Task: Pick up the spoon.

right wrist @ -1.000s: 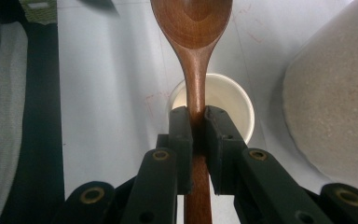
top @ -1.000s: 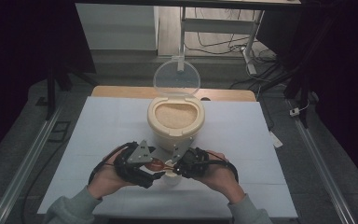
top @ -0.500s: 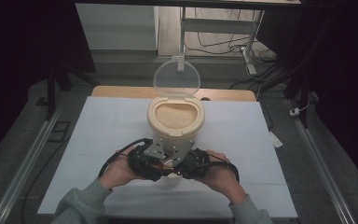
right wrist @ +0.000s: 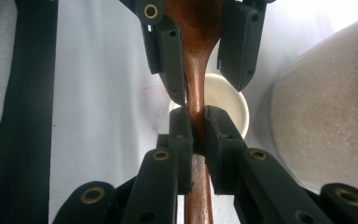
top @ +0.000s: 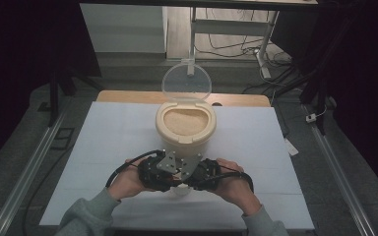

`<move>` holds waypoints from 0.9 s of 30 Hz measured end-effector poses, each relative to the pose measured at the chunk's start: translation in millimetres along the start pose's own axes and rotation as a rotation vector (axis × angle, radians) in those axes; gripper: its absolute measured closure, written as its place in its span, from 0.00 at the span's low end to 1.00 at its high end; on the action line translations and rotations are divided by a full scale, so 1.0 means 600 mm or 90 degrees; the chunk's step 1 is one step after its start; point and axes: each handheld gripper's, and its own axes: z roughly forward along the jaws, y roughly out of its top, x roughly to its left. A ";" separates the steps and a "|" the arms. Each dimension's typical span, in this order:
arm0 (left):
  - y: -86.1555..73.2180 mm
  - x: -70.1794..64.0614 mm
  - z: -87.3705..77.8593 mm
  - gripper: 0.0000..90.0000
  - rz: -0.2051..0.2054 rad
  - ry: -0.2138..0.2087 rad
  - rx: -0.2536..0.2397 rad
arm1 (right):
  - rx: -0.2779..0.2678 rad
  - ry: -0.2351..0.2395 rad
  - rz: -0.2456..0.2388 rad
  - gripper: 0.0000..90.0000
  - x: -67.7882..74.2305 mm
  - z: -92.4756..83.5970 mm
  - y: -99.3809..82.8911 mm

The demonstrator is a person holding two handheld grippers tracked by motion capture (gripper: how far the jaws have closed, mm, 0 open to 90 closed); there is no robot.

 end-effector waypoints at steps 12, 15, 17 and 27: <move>0.003 -0.010 0.017 0.76 0.021 0.002 0.040 | -0.014 0.017 -0.030 0.90 0.001 -0.004 0.001; 0.004 -0.011 0.020 0.82 0.018 -0.002 0.029 | -0.020 0.023 -0.020 0.90 0.000 -0.005 -0.001; 0.004 -0.010 0.020 0.88 0.014 -0.010 0.022 | -0.025 0.017 -0.018 0.92 0.000 -0.005 -0.002; -0.006 -0.012 0.025 0.93 0.001 0.068 -0.021 | -0.076 -0.039 0.037 0.75 -0.005 -0.025 -0.017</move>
